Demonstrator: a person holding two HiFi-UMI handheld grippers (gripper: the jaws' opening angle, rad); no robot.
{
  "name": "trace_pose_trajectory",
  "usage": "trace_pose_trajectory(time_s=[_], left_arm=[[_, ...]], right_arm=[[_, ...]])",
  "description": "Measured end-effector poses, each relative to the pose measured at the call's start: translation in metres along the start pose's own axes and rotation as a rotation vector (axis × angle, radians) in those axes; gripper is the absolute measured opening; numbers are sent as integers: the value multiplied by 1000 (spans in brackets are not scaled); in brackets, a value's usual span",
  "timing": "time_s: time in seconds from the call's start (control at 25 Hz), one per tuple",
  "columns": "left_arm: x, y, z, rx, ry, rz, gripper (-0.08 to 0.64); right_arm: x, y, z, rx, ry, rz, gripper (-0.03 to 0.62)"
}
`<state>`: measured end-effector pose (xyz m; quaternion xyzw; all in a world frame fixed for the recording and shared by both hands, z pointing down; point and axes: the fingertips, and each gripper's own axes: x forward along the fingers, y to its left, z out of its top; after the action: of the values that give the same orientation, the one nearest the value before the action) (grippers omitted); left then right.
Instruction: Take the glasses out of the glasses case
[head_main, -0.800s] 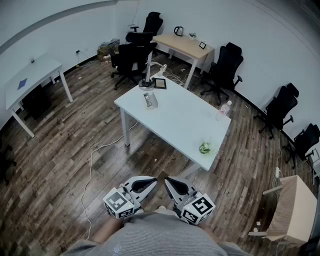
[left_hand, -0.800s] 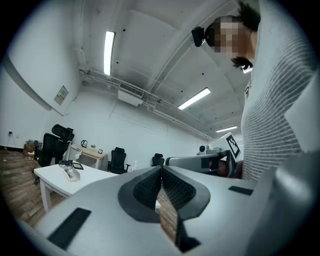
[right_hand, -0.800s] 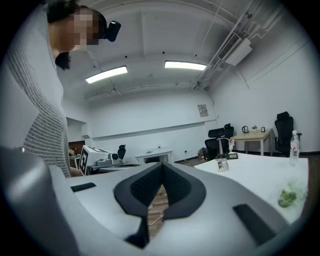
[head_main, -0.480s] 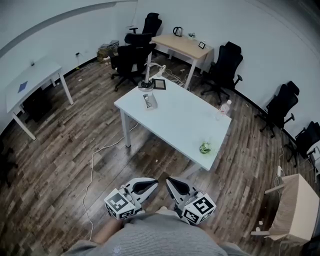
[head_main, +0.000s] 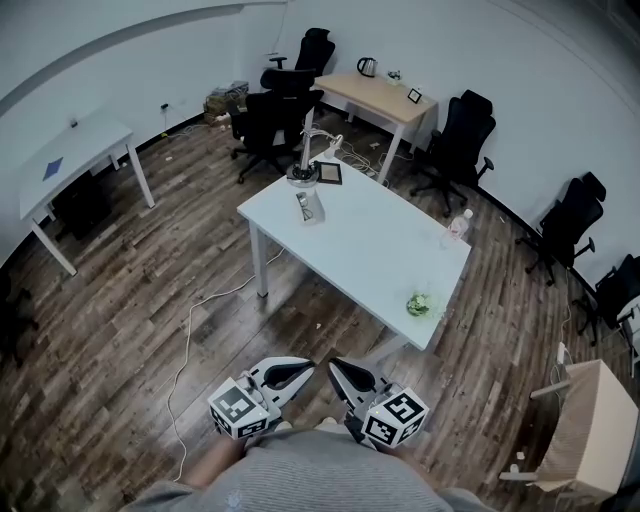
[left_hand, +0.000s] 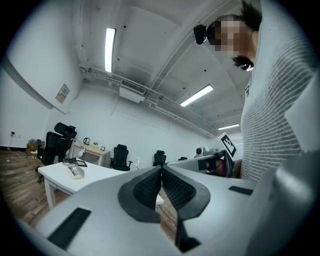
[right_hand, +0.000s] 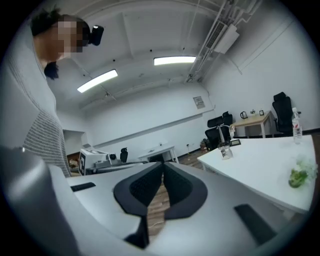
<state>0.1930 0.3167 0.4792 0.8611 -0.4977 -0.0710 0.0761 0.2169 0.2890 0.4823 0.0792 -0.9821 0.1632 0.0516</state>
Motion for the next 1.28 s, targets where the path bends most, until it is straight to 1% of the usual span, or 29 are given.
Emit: trace_pose_trajectory(time_s=[0.08,0.12,0.2,0.32,0.4,0.56,0.72,0.84,0.96,1.08,1.28], left_arm=[[-6,9,-1,-3,2,21,14],[-10,14,-1,-7,2,33,14],[-17,25,1,-14,1,55,14],[-23,36,3,-20,-1,71,14],[-25,39,4,-21,-5,71,14],[-22,43,-1,-35,1,62,14],[-14,54,-9,-58,19,48,14],[-8,72,-9,-62,16,57,14],[0,97,-5,-67,6,74,14],[15,126,-1,-69,14,83,14],[56,173,15,-39,29,52,14]], right_arm=[[8,-2,-14,-10,54,-6,17],[11,-1,-16,-6,61,0,17],[18,1,-12,9,51,18,17],[30,2,-5,-4,43,26,17],[36,1,-3,-12,46,23,17],[42,-7,-3,12,50,7,17],[53,-23,-2,17,70,-20,17],[66,-36,4,13,59,-10,17],[84,-54,11,13,45,5,17],[103,-75,24,11,33,2,17],[130,-124,50,12,-4,-19,17]])
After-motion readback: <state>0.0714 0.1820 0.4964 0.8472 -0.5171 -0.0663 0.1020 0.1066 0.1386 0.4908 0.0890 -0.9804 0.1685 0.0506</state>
